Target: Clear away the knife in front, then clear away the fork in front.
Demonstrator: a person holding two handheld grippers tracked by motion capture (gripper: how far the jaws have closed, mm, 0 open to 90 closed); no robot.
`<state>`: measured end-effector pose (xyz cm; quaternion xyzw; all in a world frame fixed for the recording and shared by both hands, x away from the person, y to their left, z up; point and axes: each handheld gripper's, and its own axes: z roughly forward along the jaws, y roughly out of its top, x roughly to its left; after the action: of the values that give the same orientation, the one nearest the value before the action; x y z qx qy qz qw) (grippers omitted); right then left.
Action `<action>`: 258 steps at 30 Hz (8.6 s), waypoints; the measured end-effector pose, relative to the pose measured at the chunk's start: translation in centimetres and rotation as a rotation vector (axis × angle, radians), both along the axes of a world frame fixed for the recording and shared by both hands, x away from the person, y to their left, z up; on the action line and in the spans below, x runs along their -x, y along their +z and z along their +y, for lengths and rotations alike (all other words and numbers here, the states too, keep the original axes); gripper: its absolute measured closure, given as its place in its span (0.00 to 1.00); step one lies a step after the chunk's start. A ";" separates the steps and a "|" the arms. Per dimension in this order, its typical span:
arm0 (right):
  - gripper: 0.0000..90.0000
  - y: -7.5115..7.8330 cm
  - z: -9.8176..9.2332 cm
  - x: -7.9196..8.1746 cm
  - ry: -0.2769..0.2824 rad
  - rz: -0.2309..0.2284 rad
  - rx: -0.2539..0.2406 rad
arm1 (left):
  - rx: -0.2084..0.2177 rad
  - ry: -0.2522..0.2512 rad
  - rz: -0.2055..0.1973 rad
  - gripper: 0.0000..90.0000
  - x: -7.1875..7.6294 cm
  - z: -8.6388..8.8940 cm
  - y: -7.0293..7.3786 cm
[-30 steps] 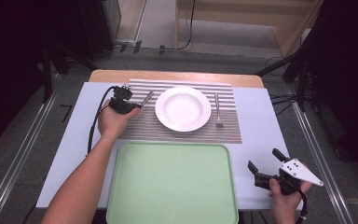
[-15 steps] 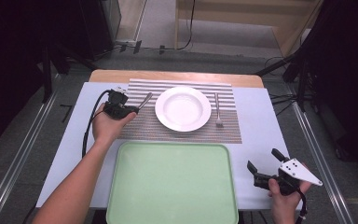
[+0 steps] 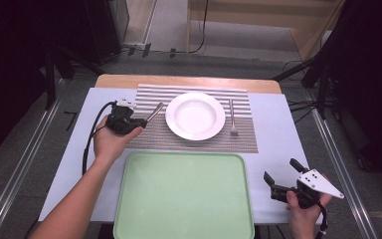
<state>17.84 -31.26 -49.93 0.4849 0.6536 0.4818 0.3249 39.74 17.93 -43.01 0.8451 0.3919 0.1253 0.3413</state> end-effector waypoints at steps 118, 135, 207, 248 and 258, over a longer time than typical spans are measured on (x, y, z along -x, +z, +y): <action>0.00 0.2 0.3 0.5 0.019 -0.039 0.010 | -0.051 -0.266 0.010 1.00 15.6 -8.2 -6.2; 0.00 0.0 0.5 0.6 0.010 -0.028 0.012 | -0.094 -0.136 0.012 1.00 13.6 -4.3 -6.2; 0.00 0.4 1.9 -0.9 0.020 -0.009 0.026 | 0.410 0.025 -0.349 0.00 15.4 11.9 -3.4; 0.00 5.3 3.6 -8.8 -0.034 0.093 0.054 | 0.368 0.065 -0.391 0.00 16.1 13.8 -4.5; 0.00 5.5 4.2 -11.7 -0.031 0.128 0.070 | 0.364 0.064 -0.394 0.00 16.1 13.9 -4.6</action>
<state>29.55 -27.05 -44.38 0.5131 0.6821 0.4215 0.3064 23.64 31.87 -47.63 0.7163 0.3607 0.2257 0.5531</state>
